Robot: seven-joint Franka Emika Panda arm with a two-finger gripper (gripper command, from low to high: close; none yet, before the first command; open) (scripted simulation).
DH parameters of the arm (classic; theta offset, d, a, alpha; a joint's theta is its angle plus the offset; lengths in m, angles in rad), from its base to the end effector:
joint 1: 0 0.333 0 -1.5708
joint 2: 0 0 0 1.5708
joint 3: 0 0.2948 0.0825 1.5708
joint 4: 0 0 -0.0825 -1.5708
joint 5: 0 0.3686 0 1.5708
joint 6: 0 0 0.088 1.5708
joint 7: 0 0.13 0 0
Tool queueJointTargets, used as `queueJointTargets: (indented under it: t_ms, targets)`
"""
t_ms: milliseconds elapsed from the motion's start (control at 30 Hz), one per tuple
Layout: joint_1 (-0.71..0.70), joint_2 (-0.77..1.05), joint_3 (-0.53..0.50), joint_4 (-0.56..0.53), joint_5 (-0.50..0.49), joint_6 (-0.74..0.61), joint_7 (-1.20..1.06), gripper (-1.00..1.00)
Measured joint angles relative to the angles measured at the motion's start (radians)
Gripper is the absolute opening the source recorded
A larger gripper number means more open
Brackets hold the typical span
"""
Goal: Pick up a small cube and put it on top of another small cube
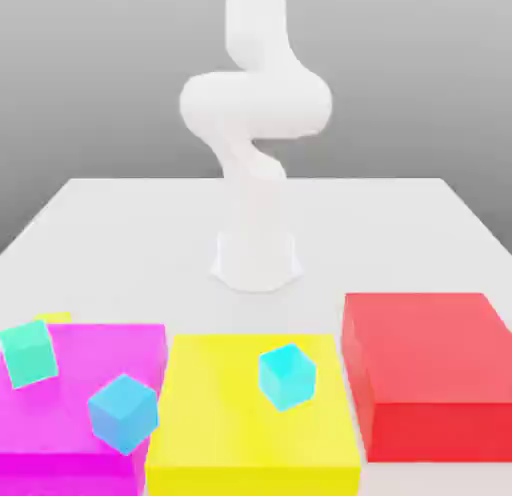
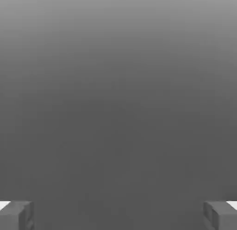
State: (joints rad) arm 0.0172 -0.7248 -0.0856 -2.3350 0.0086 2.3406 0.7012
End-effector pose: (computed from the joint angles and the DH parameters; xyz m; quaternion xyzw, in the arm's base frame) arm 0.3895 -0.0353 0.6370 -0.8650 0.3522 -0.3274 0.1432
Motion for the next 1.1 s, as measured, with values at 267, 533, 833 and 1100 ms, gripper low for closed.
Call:
queueJointTargets:
  t_ms: [267, 533, 833, 1100]
  targets:
    - [0.041, 0.240, -0.276, -0.114, 0.049, 0.133, -0.336, 0.00]
    - [0.053, 0.481, -0.525, -0.225, 0.132, 0.262, -0.690, 0.00]
    - [-0.067, 0.761, -0.682, -0.349, 0.241, 0.404, -1.099, 0.00]
    - [-0.231, 0.940, -0.549, -0.356, 0.422, 0.512, -1.340, 0.00]
